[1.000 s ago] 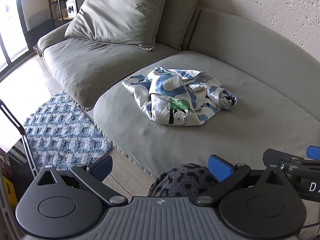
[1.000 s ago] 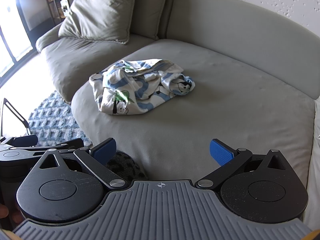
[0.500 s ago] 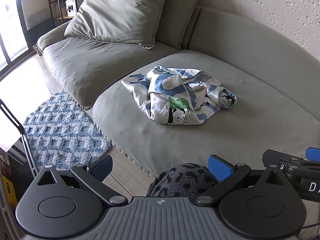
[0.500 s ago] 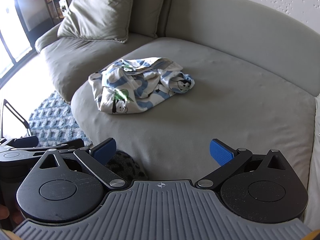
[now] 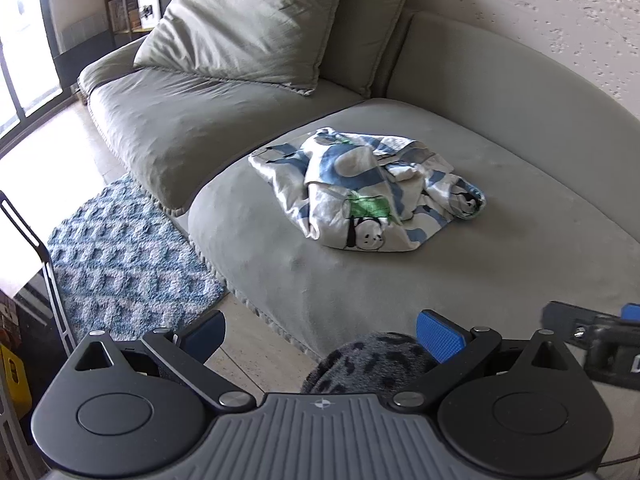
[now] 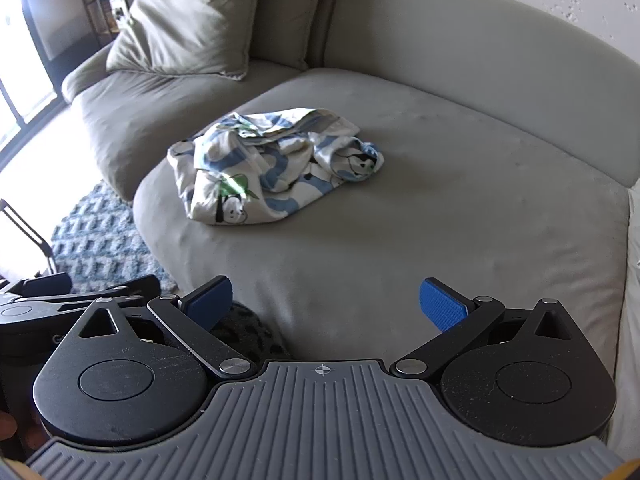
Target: Fold clothes
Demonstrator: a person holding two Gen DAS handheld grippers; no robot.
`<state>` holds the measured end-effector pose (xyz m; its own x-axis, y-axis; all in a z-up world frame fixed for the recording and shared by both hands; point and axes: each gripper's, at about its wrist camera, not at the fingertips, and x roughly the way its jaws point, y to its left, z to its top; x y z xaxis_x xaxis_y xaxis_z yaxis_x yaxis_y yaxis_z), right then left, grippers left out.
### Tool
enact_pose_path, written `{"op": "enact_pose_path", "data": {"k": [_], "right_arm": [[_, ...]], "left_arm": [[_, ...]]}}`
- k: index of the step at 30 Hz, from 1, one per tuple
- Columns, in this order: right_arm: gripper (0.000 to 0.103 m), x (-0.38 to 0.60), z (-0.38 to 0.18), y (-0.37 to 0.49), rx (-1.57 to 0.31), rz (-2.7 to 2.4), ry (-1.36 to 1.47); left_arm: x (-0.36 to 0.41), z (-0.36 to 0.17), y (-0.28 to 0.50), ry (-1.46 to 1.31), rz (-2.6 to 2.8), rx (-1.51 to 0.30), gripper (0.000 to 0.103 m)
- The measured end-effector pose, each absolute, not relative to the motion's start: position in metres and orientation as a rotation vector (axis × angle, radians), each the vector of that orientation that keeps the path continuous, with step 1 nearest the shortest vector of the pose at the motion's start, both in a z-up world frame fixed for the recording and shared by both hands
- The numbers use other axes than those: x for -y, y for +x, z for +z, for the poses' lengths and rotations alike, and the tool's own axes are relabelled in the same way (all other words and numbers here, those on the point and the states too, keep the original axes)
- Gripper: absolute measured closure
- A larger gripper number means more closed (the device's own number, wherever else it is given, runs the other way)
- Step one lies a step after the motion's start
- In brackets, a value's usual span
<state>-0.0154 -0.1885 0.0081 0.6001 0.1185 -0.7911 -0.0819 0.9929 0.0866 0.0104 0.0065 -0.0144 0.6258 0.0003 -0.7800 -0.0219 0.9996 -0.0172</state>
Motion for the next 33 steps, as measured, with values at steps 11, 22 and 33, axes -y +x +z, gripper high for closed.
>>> {"op": "enact_pose_path", "data": {"k": [11,22,33], "right_arm": [[0.0,0.195,-0.018,0.013,-0.963,0.098,0.102],[0.004,0.199,-0.048,0.065,-0.886,0.106,0.085],[0.048,0.206,-0.094,0.157,-0.89,0.155,0.21]], "left_arm": [[-0.034,-0.04,0.039,-0.116,0.06,-0.839,0.013],[-0.051,-0.061,0.079,-0.213,0.032,-0.768,0.014],[-0.046,-0.089,0.115,-0.218,-0.045,-0.807,0.022]]}}
